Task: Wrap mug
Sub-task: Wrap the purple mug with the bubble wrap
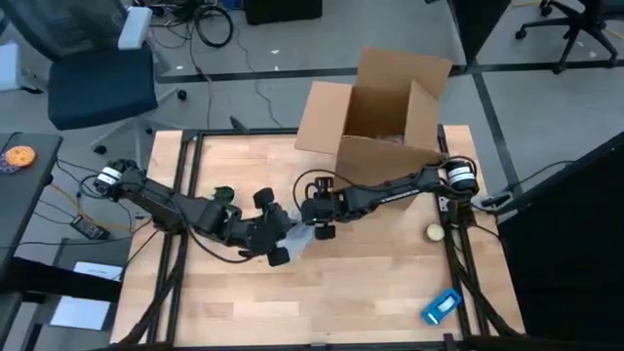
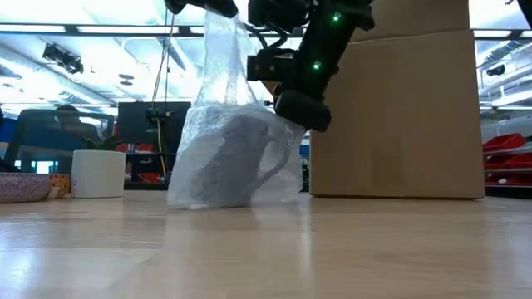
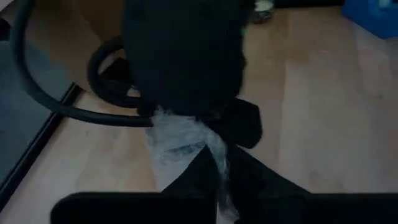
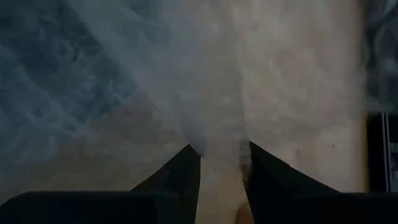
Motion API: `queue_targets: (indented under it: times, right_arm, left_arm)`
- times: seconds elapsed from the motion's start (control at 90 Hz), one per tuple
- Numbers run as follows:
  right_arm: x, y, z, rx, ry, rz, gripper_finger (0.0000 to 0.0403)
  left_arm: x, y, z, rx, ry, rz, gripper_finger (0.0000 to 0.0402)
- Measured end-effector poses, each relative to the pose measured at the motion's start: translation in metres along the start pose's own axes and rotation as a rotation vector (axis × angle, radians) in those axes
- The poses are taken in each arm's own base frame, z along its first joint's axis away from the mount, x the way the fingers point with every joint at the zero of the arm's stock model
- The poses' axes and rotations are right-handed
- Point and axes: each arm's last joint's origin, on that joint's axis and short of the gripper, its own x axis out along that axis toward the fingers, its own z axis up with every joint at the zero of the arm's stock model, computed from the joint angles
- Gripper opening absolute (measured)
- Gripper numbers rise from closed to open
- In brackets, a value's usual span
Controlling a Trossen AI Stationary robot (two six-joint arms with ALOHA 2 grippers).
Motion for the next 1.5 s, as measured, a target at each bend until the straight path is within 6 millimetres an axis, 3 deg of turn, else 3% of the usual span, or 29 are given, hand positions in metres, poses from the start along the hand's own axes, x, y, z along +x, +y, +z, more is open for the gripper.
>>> queue_targets:
  times: [0.289,0.522,0.856,1.167,1.322,1.5]
  right_arm:
    - [-0.003,0.004,0.0,-0.013,0.002,0.02,0.0086]
    - [-0.02,0.007,0.002,-0.015,-0.029,0.094,0.0115]
    - [-0.072,-0.008,0.004,0.013,-0.127,0.11,0.0178]
    - [-0.117,-0.017,0.015,0.065,-0.352,0.172,0.0186]
    - [-0.109,-0.009,0.031,0.066,-0.497,0.336,0.0185]
    - [-0.078,-0.002,0.038,0.079,-0.505,0.398,0.018]
  left_arm:
    - [0.026,-0.02,-0.016,0.059,0.086,0.016,0.0]
    - [0.03,-0.02,-0.025,0.055,0.144,0.069,0.0]
    - [0.031,-0.025,-0.026,-0.033,0.108,0.122,0.0]
    - [0.042,-0.031,-0.048,-0.07,0.091,0.103,0.0]
    - [0.051,-0.03,-0.06,-0.097,0.08,0.103,0.0]
    - [0.057,-0.03,-0.072,-0.119,0.059,0.09,0.0]
